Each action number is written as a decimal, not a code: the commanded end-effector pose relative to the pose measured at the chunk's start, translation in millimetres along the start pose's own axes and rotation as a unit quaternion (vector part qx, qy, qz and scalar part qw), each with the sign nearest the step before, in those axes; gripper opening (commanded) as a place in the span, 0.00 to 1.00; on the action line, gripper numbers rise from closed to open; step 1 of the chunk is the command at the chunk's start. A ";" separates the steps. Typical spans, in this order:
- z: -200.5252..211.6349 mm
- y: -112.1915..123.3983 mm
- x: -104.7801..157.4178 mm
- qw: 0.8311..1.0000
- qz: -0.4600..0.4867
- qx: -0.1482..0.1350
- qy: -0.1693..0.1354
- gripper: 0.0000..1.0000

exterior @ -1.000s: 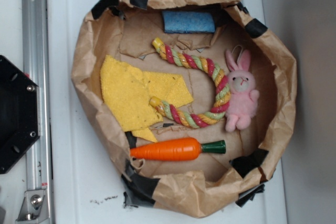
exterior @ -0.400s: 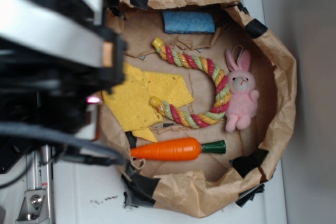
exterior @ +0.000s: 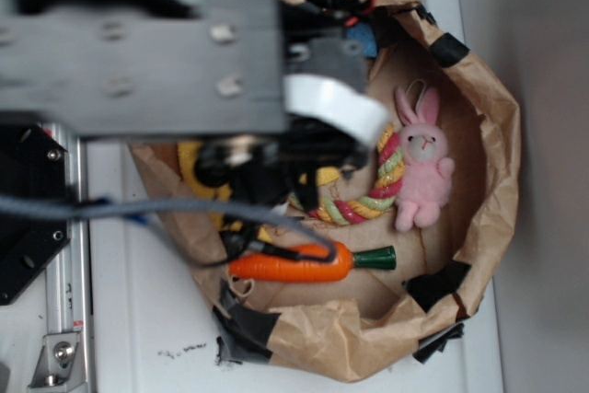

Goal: Grab the multicolored rope.

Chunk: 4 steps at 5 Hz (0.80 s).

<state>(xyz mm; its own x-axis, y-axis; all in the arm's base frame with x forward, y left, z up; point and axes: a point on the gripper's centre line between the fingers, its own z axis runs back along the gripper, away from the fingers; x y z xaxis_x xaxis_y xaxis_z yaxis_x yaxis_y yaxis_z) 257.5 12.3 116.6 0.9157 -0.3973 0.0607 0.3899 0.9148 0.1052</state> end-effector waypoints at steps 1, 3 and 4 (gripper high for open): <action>14.6 5.8 9.4 0.999 0.008 0.014 -0.028 1.00; 14.6 5.8 9.4 0.999 0.008 0.014 -0.028 1.00; -19.6 24.6 34.0 0.998 -0.002 0.011 -0.061 1.00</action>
<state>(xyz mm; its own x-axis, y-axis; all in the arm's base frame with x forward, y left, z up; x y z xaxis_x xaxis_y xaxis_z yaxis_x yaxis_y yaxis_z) 290.9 19.7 82.3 0.8995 -0.4203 0.1190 0.4120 0.9068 0.0892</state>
